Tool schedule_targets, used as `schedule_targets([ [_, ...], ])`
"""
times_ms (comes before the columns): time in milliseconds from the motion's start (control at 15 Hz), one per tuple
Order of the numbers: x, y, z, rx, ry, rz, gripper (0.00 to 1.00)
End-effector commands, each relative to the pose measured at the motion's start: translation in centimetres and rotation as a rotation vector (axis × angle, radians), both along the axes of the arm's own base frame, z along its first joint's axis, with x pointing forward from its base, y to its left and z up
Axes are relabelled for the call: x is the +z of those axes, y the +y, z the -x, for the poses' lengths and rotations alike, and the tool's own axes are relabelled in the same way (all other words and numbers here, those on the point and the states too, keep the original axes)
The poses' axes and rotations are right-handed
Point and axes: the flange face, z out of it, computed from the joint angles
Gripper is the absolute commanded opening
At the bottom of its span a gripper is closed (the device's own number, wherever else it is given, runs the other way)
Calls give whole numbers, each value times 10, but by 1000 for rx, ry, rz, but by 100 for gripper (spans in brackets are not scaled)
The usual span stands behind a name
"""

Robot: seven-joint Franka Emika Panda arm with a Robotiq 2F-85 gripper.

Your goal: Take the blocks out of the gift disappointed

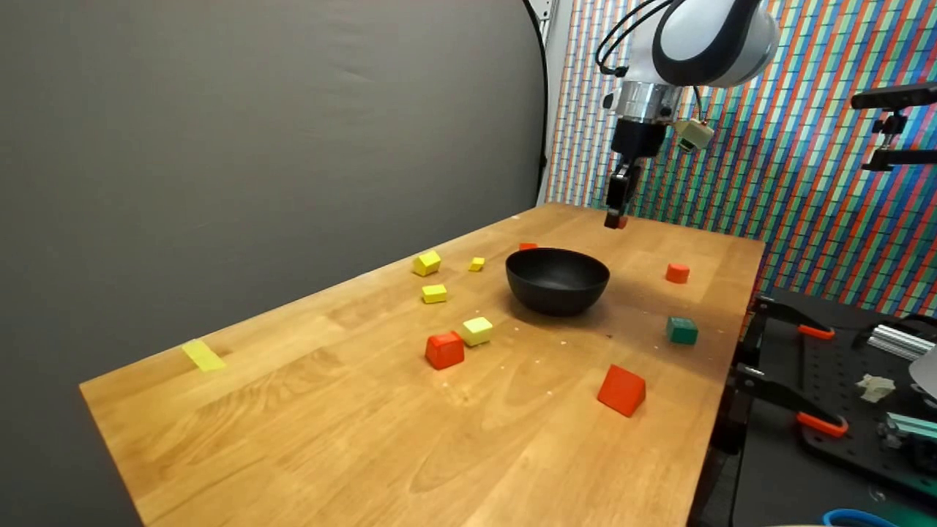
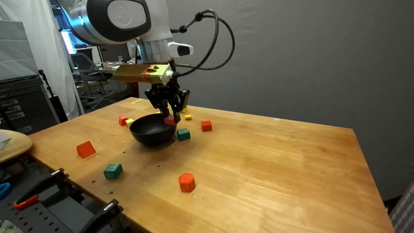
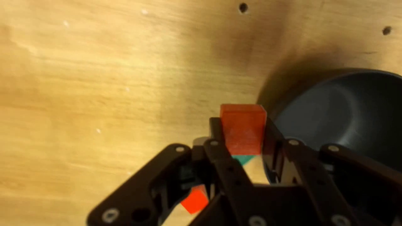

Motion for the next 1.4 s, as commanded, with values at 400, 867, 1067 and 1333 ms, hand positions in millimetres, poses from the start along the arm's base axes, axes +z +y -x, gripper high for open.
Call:
schedule_targets([
  [400,-56,-53,37,62,128,-103,58],
  [867,-36,-43,57,175,198,-161,100],
  [1067,-2,-37,80,214,230,-104,100],
  [1333,32,-26,107,263,185,-15,100],
])
